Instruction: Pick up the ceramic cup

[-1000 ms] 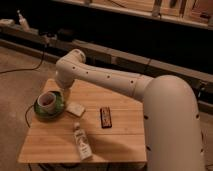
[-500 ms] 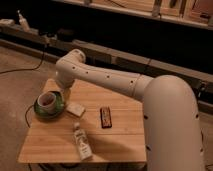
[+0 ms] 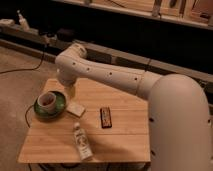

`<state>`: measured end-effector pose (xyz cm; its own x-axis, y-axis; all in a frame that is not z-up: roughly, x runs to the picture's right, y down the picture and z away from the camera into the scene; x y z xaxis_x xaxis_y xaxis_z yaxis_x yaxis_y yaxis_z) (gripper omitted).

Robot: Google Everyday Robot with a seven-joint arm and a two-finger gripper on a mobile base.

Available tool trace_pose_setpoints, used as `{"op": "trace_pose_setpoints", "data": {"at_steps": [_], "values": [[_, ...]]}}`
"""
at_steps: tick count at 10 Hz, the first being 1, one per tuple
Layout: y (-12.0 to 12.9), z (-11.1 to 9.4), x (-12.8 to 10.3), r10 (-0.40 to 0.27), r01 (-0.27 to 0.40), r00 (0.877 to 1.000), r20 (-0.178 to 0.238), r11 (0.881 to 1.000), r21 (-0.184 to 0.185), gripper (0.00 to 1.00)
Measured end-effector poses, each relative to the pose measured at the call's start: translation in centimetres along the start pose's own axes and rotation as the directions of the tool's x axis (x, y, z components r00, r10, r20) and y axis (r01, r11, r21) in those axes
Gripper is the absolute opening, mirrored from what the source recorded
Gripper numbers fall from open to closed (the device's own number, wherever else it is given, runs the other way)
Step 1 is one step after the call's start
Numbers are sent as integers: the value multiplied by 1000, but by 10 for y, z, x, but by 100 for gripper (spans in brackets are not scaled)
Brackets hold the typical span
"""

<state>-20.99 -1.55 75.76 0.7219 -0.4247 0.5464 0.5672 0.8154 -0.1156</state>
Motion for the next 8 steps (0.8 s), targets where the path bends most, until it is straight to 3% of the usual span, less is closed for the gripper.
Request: {"op": "trace_pose_setpoints", "data": {"at_steps": [2, 3, 4, 5, 6, 8], "values": [[-5, -10, -13, -80, 77, 995, 59, 996, 51, 80], [-7, -16, -22, -136, 127, 986, 98, 988, 86, 80], [-8, -24, -35, -211, 193, 967, 144, 973, 130, 80], [-6, -29, -46, -278, 251, 944, 180, 955, 159, 80], [-1, -36, -58, -356, 318, 907, 225, 929, 189, 80], [10, -50, -80, -492, 429, 817, 301, 867, 254, 80]]}}
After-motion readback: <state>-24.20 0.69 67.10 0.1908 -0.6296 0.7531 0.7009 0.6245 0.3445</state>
